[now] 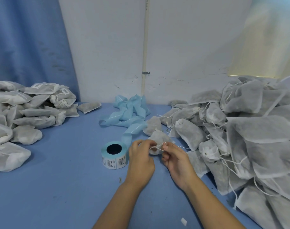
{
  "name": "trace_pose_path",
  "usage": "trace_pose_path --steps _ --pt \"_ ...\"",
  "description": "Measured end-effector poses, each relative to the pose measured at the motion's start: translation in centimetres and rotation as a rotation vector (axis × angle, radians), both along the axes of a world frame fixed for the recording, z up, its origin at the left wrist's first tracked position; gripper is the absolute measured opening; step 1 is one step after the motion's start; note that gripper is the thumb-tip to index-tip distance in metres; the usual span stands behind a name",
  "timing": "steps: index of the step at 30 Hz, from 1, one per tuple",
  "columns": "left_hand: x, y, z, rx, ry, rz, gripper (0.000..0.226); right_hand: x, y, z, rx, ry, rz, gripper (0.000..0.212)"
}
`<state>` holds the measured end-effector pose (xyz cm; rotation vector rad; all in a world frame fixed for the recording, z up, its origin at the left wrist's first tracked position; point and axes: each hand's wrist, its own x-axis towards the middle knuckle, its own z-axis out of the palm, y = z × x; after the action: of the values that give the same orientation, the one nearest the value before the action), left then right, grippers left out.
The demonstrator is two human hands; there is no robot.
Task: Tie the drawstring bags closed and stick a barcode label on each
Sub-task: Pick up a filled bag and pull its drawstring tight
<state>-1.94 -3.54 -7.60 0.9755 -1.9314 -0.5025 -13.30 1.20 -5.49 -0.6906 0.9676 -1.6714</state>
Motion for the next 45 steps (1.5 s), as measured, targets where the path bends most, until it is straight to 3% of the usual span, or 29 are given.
trace_pose_path --steps 6,10,15,21,25,28,34,41,45 --pt "0.2 -0.1 0.0 -0.098 -0.054 -0.135 0.049 0.2 0.2 0.2 -0.01 -0.175 0.128 0.007" --pt "0.1 -0.3 0.1 0.017 0.058 -0.065 0.03 0.1 0.4 0.3 -0.036 -0.221 0.187 0.013" --pt "0.3 0.0 0.6 -0.114 0.139 0.024 0.023 -0.1 0.5 0.4 -0.072 -0.273 0.207 0.038" --pt "0.5 1.1 1.6 -0.001 0.459 0.001 0.042 0.2 0.3 0.3 0.01 -0.161 0.116 0.007" --pt "0.3 1.1 1.8 0.058 0.549 0.085 0.058 0.6 0.2 0.1 0.017 -0.055 0.078 0.008" --pt "0.3 1.1 2.0 0.005 0.546 0.126 0.064 0.8 0.1 -0.2 0.03 0.002 0.02 0.014" --pt "0.3 1.1 2.1 -0.089 0.534 0.103 0.062 1.7 -0.2 -0.6 -0.01 0.005 -0.099 0.007" --pt "0.3 0.8 1.5 0.001 0.592 0.087 0.045 1.2 -0.5 -1.0 0.055 -0.038 -0.147 0.007" --pt "0.5 1.0 1.6 0.014 0.571 0.021 0.049 1.1 -0.6 -1.2 0.058 -0.062 -0.161 0.009"
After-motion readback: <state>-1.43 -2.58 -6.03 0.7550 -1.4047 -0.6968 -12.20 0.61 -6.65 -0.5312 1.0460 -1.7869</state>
